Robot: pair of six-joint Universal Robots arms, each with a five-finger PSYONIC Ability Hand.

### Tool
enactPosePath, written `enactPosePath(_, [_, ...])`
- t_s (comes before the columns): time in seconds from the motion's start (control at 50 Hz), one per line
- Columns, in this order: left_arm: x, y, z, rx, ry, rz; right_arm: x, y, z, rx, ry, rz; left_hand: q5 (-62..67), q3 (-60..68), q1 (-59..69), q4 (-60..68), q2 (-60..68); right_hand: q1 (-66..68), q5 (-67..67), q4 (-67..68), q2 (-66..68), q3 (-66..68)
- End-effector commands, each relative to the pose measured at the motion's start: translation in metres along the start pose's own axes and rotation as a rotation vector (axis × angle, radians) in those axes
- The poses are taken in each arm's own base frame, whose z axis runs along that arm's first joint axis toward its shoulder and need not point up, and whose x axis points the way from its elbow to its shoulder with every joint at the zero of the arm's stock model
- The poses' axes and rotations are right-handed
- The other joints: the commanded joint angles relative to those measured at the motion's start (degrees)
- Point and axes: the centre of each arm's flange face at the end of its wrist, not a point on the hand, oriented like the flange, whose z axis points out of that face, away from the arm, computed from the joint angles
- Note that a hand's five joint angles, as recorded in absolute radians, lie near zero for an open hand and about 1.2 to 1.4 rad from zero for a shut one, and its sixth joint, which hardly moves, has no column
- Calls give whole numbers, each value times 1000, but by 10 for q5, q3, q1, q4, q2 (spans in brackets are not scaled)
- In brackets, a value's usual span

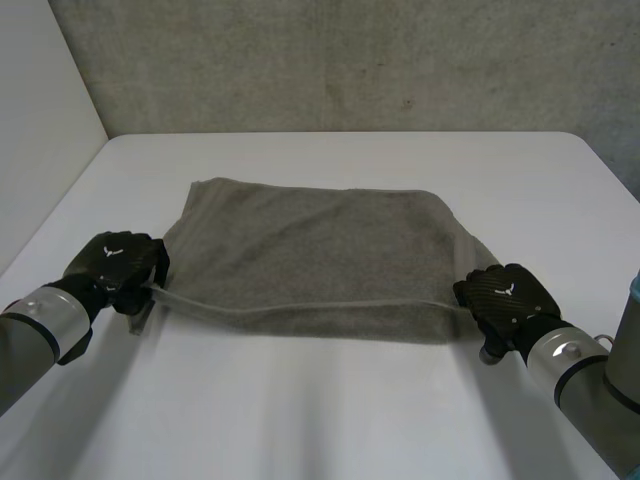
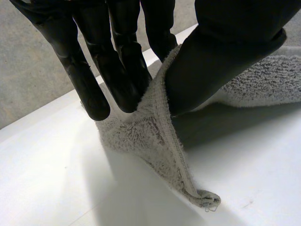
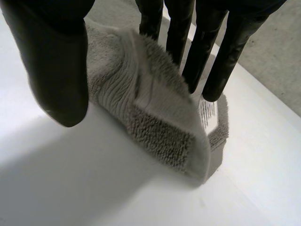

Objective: Fold the laundry

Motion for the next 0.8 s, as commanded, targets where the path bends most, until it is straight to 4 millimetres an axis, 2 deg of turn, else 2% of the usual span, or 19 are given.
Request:
enactPosePath(0.02, [-1, -2, -1, 5, -5, 2, 3, -7, 4, 40, 63, -28, 109, 102, 113, 102, 102, 136, 140, 138, 136, 140])
enactPosePath(0.06, [-2, -2, -1, 6, -7, 2, 5, -7, 6, 40, 79, -34, 109, 102, 113, 102, 102, 267, 271, 268, 266, 270])
enactPosePath(0.08, [-2, -2, -1, 6, -7, 2, 5, -7, 6, 40, 79, -34, 109, 102, 113, 102, 102, 268, 272, 269, 267, 271])
enactPosePath(0.12, [-2, -2, -1, 5, -8, 3, 8, -7, 6, 40, 89, -33, 109, 102, 113, 102, 102, 451, 455, 452, 450, 454])
enactPosePath(0.22, [0, -2, -5, 3, -8, 8, 8, -7, 4, 29, 83, -46, 109, 102, 113, 102, 102, 452, 456, 453, 451, 455])
enactPosePath(0.3, [3, -7, -14, 16, -12, 23, 12, -20, -13, 26, 83, -148, 109, 102, 113, 102, 102, 452, 456, 453, 451, 455])
enactPosePath(0.38, [5, -19, -27, 54, -27, 45, 19, -17, -25, -82, 41, -217, 109, 102, 113, 102, 102, 452, 456, 453, 451, 455])
enactPosePath(0.42, [8, -33, -45, 99, -46, 76, 32, -10, -36, -214, -10, -252, 109, 102, 113, 102, 102, 452, 456, 453, 451, 455])
enactPosePath(0.44, [8, -33, -45, 100, -46, 76, 36, -11, -43, -251, -37, -265, 109, 102, 113, 102, 102, 452, 456, 453, 451, 455])
enactPosePath(0.46, [12, -40, -56, 117, -54, 104, 36, -11, -43, -252, -37, -265, 109, 102, 113, 102, 102, 452, 456, 453, 451, 455])
enactPosePath(0.48, [15, -46, -68, 122, -62, 141, 40, -18, -54, -266, -57, -279, 109, 102, 113, 102, 102, 452, 456, 453, 451, 455])
enactPosePath(0.5, [15, -46, -68, 122, -62, 142, 41, -18, -54, -266, -57, -279, 109, 102, 113, 102, 102, 452, 456, 453, 451, 455])
enactPosePath(0.54, [19, -55, -93, 100, -85, 230, 51, -31, -69, -255, -82, -273, 109, 102, 113, 102, 102, 452, 456, 453, 451, 455])
enactPosePath(0.56, [19, -55, -93, 100, -85, 231, 51, -31, -69, -255, -82, -272, 109, 102, 113, 102, 102, 452, 456, 453, 451, 455])
enactPosePath(0.58, [21, -57, -102, 80, -87, 271, 60, -38, -74, -234, -78, -257, 109, 102, 113, 102, 102, 452, 456, 453, 451, 455])
enactPosePath(0.6, [22, -57, -102, 79, -87, 272, 70, -45, -78, -206, -69, -238, 109, 102, 113, 102, 102, 452, 456, 453, 451, 455])
enactPosePath(0.64, [26, -57, -114, 28, -76, 315, 78, -53, -82, -170, -60, -226, 109, 102, 113, 102, 102, 452, 456, 453, 451, 455])
enactPosePath(0.72, [28, -50, -115, -18, -53, 317, 92, -61, -83, -116, -51, -206, 109, 102, 113, 102, 102, 452, 456, 453, 451, 455])
enactPosePath(0.8, [26, -34, -100, -70, -23, 289, 94, -59, -78, -97, -79, -172, 109, 102, 113, 102, 102, 452, 456, 453, 451, 455])
